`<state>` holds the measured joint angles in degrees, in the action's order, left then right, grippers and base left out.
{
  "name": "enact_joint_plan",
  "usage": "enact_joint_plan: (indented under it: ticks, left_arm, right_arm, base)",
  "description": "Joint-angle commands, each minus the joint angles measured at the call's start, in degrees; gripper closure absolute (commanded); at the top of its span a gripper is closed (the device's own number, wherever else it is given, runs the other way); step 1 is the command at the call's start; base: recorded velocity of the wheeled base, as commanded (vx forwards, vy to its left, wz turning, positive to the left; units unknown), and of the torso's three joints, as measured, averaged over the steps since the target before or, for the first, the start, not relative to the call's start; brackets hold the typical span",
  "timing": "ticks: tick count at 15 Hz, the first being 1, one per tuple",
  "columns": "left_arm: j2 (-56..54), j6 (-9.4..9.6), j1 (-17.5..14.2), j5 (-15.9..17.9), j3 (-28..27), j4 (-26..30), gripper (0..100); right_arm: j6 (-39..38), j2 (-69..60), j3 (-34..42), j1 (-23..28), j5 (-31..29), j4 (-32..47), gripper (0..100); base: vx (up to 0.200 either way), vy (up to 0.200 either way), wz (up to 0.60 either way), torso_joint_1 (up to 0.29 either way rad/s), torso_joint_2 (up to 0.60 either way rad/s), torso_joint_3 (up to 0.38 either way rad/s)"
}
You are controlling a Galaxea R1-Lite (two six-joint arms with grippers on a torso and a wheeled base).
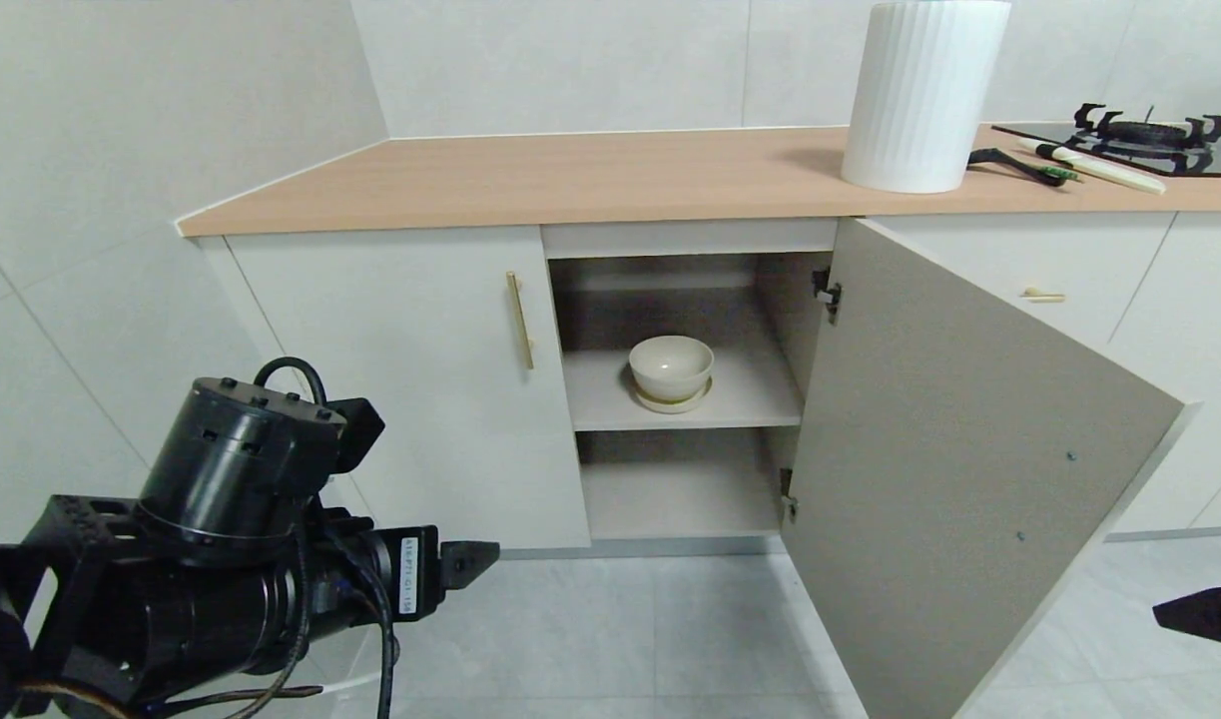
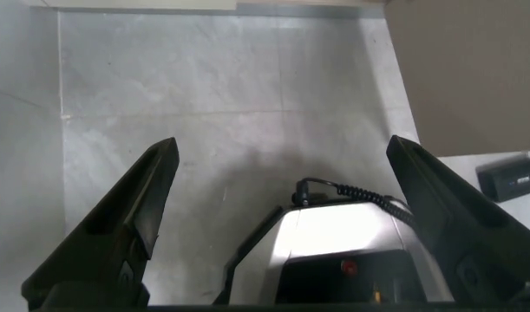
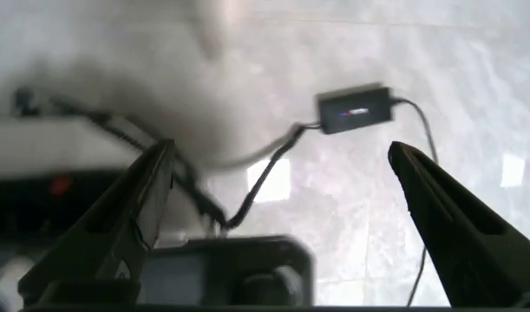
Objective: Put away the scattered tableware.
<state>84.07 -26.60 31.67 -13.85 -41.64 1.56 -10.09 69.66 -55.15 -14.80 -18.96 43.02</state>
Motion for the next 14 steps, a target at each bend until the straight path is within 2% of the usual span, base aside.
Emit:
enact_joint_plan:
  ticks: [1,3,5,7,10,14]
  left_arm:
    - [0.22,-0.03,-0.03,-0.04,-0.02,0.02,0]
    - [0.13,-0.03,-0.03,-0.04,-0.02,0.02,0]
    - [0.13,-0.03,-0.03,-0.04,-0.02,0.02,0]
    - [0.13,-0.03,-0.03,-0.04,-0.02,0.02,0]
    - [0.13,-0.03,-0.03,-0.04,-0.02,0.02,0]
    - [0.13,-0.03,-0.03,-0.04,-0.02,0.02,0]
  right_arm:
    - [3.15,-0.75,-0.22,7.86,1.20,-3.12,0]
    - [5.88,-0.22,-0.22,13.39,3.22,-6.46,0]
    - [6.23,1.01,-0.13,16.12,5.51,-9.71,0]
    - [5.79,4.79,0.13,19.72,6.30,-16.21,0]
    - [1.30,9.71,-0.22,20.42,9.64,-21.49,0]
    - [-2.47,12.08,-0.13,19.98,9.82,-26.76,0]
  base:
    - [0.000,0.000,0.00,0.000,0.00,0.000]
    - [0.000,0.000,0.00,0.000,0.00,0.000]
    - [0.000,0.000,0.00,0.000,0.00,0.000]
    - [0.000,0.000,0.00,0.000,0.00,0.000]
    - [0.000,0.000,0.00,0.000,0.00,0.000]
    - [0.000,0.000,0.00,0.000,0.00,0.000]
